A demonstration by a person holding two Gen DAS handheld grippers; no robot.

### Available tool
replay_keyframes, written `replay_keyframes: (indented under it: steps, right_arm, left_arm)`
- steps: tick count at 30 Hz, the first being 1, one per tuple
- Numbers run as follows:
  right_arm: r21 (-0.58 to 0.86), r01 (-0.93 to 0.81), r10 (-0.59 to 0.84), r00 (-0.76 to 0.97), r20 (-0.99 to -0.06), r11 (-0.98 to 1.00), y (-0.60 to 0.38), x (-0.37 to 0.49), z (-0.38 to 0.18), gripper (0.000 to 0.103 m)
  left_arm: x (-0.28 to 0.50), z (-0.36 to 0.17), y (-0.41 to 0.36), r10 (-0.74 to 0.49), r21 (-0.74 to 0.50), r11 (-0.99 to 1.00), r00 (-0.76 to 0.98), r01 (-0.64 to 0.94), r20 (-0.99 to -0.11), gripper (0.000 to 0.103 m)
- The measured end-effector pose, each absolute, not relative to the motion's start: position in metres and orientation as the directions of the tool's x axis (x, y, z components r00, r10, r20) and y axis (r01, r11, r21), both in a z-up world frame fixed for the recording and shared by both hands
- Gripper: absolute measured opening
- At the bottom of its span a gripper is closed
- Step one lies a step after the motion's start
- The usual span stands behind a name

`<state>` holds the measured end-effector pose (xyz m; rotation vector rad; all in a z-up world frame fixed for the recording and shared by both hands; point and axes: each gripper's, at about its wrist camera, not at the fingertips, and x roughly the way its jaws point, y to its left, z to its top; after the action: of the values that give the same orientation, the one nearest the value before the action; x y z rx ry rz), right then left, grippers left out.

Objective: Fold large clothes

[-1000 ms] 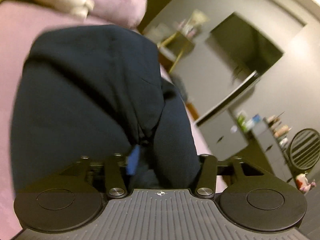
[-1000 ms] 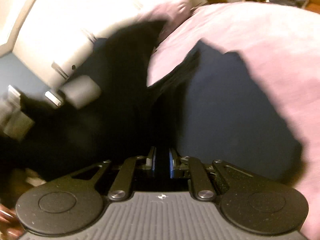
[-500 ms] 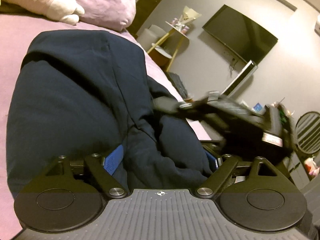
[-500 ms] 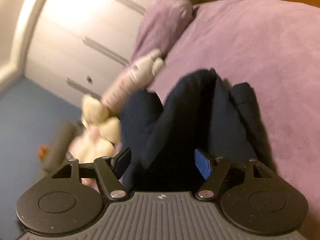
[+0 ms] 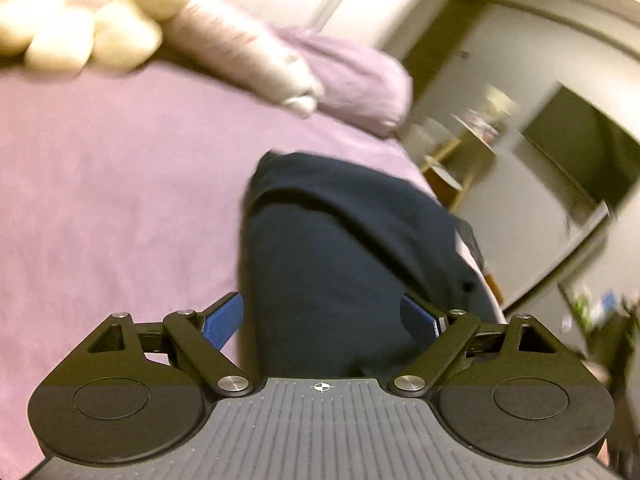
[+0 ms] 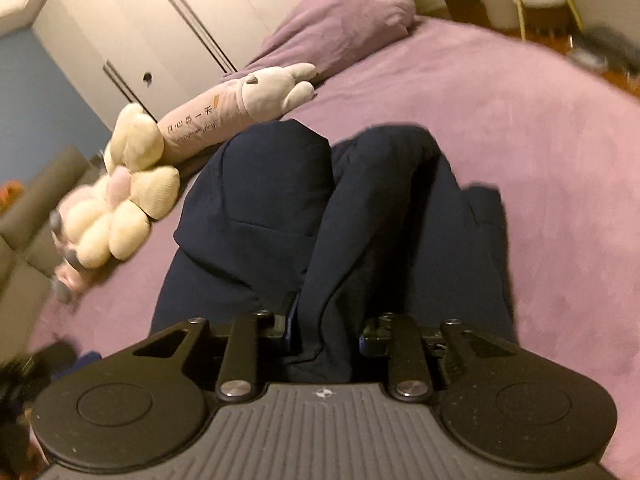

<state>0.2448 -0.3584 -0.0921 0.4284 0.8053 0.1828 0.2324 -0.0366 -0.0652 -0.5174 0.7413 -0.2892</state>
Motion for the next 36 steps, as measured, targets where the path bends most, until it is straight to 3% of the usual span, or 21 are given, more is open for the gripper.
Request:
replay_keyframes:
  steps: [3, 8, 12, 15, 18, 21, 23, 26, 31, 36]
  right_arm:
    - [0.354, -0.021, 0.261, 0.716, -0.647, 0.935, -0.351, 0.235, -0.075, 0.019]
    - [0.275, 0.01, 0.179, 0.736, -0.652, 0.961, -0.363, 0.228, -0.091, 0.019]
    - [0.344, 0.061, 0.19, 0.737, -0.649, 0.937, -0.388, 0.222, -0.103, 0.032]
    - [0.302, 0.2, 0.042, 0.768, -0.639, 0.932, -0.397, 0.208, -0.068, 0.045]
    - [0.428, 0.152, 0.101, 0.852, -0.514, 0.891, -0.392, 0.197, -0.024, 0.044]
    - [0.442, 0.009, 0.211, 0.87, -0.446, 0.897, -0.349, 0.217, 0.0, 0.044]
    - [0.41, -0.041, 0.242, 0.859, -0.451, 0.911, -0.318, 0.244, -0.004, 0.042]
    - [0.303, -0.011, 0.18, 0.825, -0.535, 0.953, -0.287, 0.29, -0.035, 0.033]
    - [-0.031, 0.019, -0.034, 0.785, -0.619, 0.999, -0.268, 0.32, -0.1, 0.028]
    - [-0.012, 0.109, -0.096, 0.805, -0.586, 0.994, -0.302, 0.312, -0.121, 0.028]
  left_arm:
    - [0.247, -0.081, -0.048, -0.512, -0.638, 0.769, 0.639, 0.042, -0.575, 0.082]
    - [0.247, -0.086, -0.076, -0.534, -0.627, 0.772, 0.642, 0.106, -0.549, 0.085]
    - [0.242, -0.083, -0.082, -0.516, -0.562, 0.812, 0.644, 0.158, -0.564, 0.088]
    - [0.233, -0.089, -0.072, -0.514, -0.58, 0.803, 0.654, 0.137, -0.556, 0.088]
    - [0.23, -0.09, -0.073, -0.519, -0.596, 0.791, 0.665, 0.137, -0.537, 0.088]
    - [0.228, -0.09, -0.071, -0.524, -0.618, 0.777, 0.668, 0.121, -0.528, 0.088]
    - [0.233, -0.09, -0.07, -0.53, -0.639, 0.762, 0.668, 0.104, -0.523, 0.088]
    - [0.231, -0.093, -0.058, -0.511, -0.641, 0.765, 0.659, 0.057, -0.552, 0.088]
    - [0.254, -0.085, -0.059, -0.407, -0.576, 0.817, 0.7, -0.007, -0.586, 0.088]
    - [0.294, -0.062, -0.106, -0.312, -0.493, 0.87, 0.768, -0.004, -0.559, 0.093]
